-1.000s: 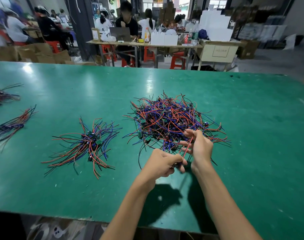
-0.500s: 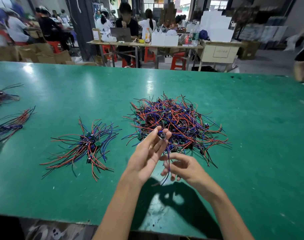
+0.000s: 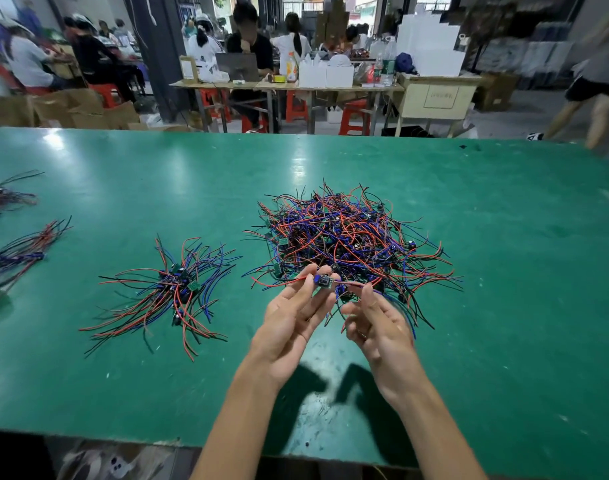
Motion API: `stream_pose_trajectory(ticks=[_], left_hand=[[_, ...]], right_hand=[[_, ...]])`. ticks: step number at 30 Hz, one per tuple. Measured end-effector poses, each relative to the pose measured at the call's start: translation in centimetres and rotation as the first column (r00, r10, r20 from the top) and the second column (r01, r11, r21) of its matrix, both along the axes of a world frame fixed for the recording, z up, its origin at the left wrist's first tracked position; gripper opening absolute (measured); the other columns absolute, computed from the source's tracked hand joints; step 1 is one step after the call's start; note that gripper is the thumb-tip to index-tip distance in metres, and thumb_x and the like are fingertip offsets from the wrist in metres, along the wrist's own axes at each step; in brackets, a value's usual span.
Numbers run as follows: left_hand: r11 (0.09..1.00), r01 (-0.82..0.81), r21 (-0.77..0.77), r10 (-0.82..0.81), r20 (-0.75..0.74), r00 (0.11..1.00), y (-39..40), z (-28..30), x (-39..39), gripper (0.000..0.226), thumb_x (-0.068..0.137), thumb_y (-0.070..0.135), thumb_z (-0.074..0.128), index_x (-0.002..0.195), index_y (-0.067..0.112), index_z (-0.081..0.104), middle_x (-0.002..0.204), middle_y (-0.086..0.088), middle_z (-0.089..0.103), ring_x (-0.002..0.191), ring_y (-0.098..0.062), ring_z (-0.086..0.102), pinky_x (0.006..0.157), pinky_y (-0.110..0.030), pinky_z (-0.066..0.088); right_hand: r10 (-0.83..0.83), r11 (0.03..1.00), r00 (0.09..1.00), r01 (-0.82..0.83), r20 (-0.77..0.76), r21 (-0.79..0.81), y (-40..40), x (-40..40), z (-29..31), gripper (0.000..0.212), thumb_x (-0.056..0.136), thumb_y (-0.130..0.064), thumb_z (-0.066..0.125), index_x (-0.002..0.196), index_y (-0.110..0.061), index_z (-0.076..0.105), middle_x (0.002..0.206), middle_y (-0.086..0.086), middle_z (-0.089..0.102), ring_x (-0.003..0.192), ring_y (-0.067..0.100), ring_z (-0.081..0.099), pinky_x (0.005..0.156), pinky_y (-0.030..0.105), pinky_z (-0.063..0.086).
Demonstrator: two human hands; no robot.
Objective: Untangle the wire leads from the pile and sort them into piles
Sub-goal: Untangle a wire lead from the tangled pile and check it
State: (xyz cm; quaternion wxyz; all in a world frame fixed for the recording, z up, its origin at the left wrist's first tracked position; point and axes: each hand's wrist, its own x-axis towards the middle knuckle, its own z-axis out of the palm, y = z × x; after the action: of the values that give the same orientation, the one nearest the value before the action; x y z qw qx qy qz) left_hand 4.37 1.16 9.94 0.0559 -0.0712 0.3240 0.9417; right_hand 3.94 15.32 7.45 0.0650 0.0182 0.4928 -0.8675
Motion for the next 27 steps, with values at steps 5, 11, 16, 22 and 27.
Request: stream_pose_trajectory(ticks=[5,11,16,22,27], left_hand=[[0.989,-0.078,-0.125,0.067,-0.086,0.994,1.2,-0.7,0.5,0.03,0.087,0.016,0.064,0.116,0.008,0.066,0.122,-0.01,0.072,0.097,-0.014,0.072,0.087,-0.025,0.058],[0.943,-0.23,-0.239,0.204,-0.131,0.97,1.4,-0.9,0.9,0.023,0.082,0.016,0.069,0.102,0.008,0.078,0.11,-0.016,0.075,0.1,-0.022,0.074,0.085,-0.025,0.058],[0.924,-0.335,-0.184,0.319,-0.113,0.941,0.6,-1.3,0.9,0.023,0.079,0.011,0.073,0.1,0.005,0.077,0.105,-0.018,0.076,0.094,-0.025,0.076,0.08,-0.026,0.06],[0.917,-0.391,-0.081,0.392,0.002,0.92,-1.0,-2.3,1.0,0.035,0.079,0.011,0.073,0.114,0.006,0.071,0.103,-0.014,0.077,0.089,-0.019,0.077,0.073,-0.022,0.06],[0.815,-0.543,-0.201,0.57,0.114,0.814,-2.5,-2.5,1.4,0.053,0.086,0.004,0.074,0.135,0.004,0.054,0.109,-0.015,0.075,0.099,-0.018,0.073,0.082,-0.022,0.058]], right_hand=[[-0.1,0.995,0.994,0.099,0.052,0.02,-0.9,0.4,1.1,0.024,0.08,-0.043,0.072,0.09,-0.024,0.081,0.088,0.001,0.076,0.058,0.004,0.057,0.057,0.015,0.046],[-0.162,0.985,0.986,0.16,0.029,0.058,-0.2,-0.6,2.3,0.016,0.092,-0.028,0.068,0.093,-0.013,0.071,0.089,0.003,0.078,0.071,0.008,0.071,0.06,0.015,0.055],[-0.156,0.988,0.987,0.156,-0.035,-0.009,0.6,-1.5,3.1,0.011,0.096,-0.022,0.064,0.095,-0.011,0.063,0.093,0.009,0.079,0.074,0.013,0.075,0.063,0.018,0.058],[-0.172,0.984,0.984,0.169,-0.041,-0.064,1.0,-1.9,2.7,0.013,0.097,-0.016,0.06,0.106,-0.009,0.067,0.097,0.007,0.078,0.075,0.011,0.074,0.067,0.019,0.059],[-0.189,0.98,0.98,0.192,-0.065,0.05,0.9,-1.9,2.8,0.011,0.098,-0.012,0.062,0.101,-0.009,0.072,0.118,0.015,0.073,0.077,0.01,0.073,0.067,0.019,0.058]])
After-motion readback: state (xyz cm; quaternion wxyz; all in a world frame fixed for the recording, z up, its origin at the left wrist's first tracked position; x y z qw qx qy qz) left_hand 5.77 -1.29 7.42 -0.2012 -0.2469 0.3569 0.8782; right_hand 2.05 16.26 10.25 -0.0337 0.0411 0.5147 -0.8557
